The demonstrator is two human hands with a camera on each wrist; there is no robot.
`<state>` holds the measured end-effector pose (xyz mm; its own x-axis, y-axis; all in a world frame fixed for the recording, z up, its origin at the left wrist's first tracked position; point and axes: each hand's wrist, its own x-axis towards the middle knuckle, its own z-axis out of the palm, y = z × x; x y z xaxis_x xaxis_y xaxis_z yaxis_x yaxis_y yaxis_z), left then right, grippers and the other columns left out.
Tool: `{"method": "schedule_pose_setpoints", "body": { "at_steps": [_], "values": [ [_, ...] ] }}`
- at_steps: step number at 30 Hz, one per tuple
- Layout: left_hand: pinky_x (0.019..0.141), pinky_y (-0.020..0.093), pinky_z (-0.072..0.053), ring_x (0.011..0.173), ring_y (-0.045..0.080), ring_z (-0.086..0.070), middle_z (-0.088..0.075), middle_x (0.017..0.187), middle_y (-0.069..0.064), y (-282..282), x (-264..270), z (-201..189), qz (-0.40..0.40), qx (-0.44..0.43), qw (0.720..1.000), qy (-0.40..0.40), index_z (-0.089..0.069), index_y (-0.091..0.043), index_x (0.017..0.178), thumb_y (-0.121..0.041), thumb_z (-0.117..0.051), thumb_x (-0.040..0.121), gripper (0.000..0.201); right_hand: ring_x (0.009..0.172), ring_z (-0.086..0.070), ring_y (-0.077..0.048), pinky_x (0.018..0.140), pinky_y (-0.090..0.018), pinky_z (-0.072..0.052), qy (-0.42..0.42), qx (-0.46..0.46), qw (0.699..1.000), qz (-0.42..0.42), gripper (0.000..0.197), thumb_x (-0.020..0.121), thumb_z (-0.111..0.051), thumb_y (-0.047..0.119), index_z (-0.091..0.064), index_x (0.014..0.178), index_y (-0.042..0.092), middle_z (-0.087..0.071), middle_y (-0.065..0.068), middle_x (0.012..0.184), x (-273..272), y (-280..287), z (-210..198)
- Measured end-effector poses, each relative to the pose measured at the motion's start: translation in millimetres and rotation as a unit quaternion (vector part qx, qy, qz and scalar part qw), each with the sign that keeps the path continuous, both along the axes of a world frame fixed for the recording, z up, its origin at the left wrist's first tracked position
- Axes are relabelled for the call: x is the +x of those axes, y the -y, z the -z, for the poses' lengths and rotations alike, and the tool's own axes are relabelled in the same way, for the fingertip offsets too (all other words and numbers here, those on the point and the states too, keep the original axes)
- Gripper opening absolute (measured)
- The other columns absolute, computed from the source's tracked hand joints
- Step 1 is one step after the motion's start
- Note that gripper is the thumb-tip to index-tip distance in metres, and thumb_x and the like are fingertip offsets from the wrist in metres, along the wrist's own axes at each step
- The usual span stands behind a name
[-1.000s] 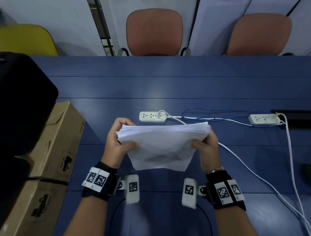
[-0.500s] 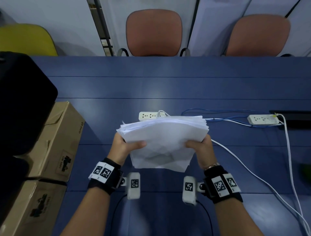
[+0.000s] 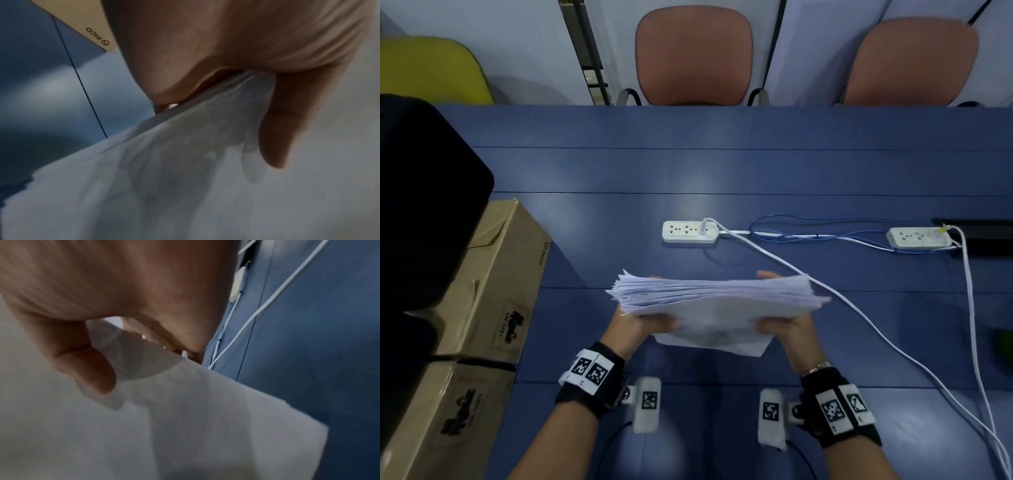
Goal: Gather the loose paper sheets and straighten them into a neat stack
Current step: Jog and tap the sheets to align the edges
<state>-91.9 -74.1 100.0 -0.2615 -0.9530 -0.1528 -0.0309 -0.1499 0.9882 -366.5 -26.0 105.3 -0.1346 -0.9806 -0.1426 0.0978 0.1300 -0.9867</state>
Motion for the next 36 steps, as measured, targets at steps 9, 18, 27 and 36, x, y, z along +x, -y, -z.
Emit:
{"method": "schedule_pose_setpoints", "body": {
  "at_steps": [9,18,27,36],
  "values": [
    [0.104,0.046,-0.050,0.114,0.027,-0.068,-0.076,0.108,0.006,-24.4,9.3,-1.4,0.055,-0.095,0.993,0.042,-0.073,-0.017,0.102,-0.015,-0.083,0.070,0.034,0.098,-0.071,-0.013,0.090,-0.031,-0.054,-0.089,0.034,0.995,-0.042,0.029,0.077,-0.071,0.028,-0.075,0.103,0.017,-0.076,-0.003,0.105,7.4,-36.9,-4.4],
    [0.100,0.029,-0.050,0.119,0.014,-0.067,-0.077,0.112,-0.001,-34.4,6.3,2.6,0.035,-0.084,0.995,0.033,-0.075,-0.014,0.104,-0.028,-0.077,0.074,0.033,0.101,-0.069,-0.012,0.091,-0.037,-0.053,-0.103,-0.015,0.992,-0.069,0.035,0.070,-0.079,0.006,-0.070,0.104,0.010,-0.076,0.002,0.100,7.9,-40.2,3.4],
    [0.087,0.038,-0.056,0.097,0.031,-0.074,-0.079,0.101,0.006,-39.0,17.5,6.4,0.076,-0.089,0.993,0.019,-0.079,-0.014,0.093,-0.020,-0.068,0.081,0.017,0.094,-0.072,-0.028,0.082,-0.031,-0.055,-0.069,-0.040,0.996,-0.035,0.025,0.078,-0.063,0.012,-0.072,0.095,-0.003,-0.073,-0.021,0.101,18.3,-47.7,-11.8],
    [0.075,0.030,-0.057,0.088,0.028,-0.075,-0.076,0.097,0.016,-37.2,3.6,19.1,0.006,-0.024,1.000,0.019,-0.074,0.003,0.091,-0.010,-0.073,0.071,0.023,0.079,-0.072,-0.020,0.068,-0.023,-0.054,-0.070,0.013,0.997,-0.021,0.016,0.073,-0.067,-0.002,-0.074,0.087,-0.004,-0.074,-0.015,0.091,21.4,-37.4,3.6]
  ]
}}
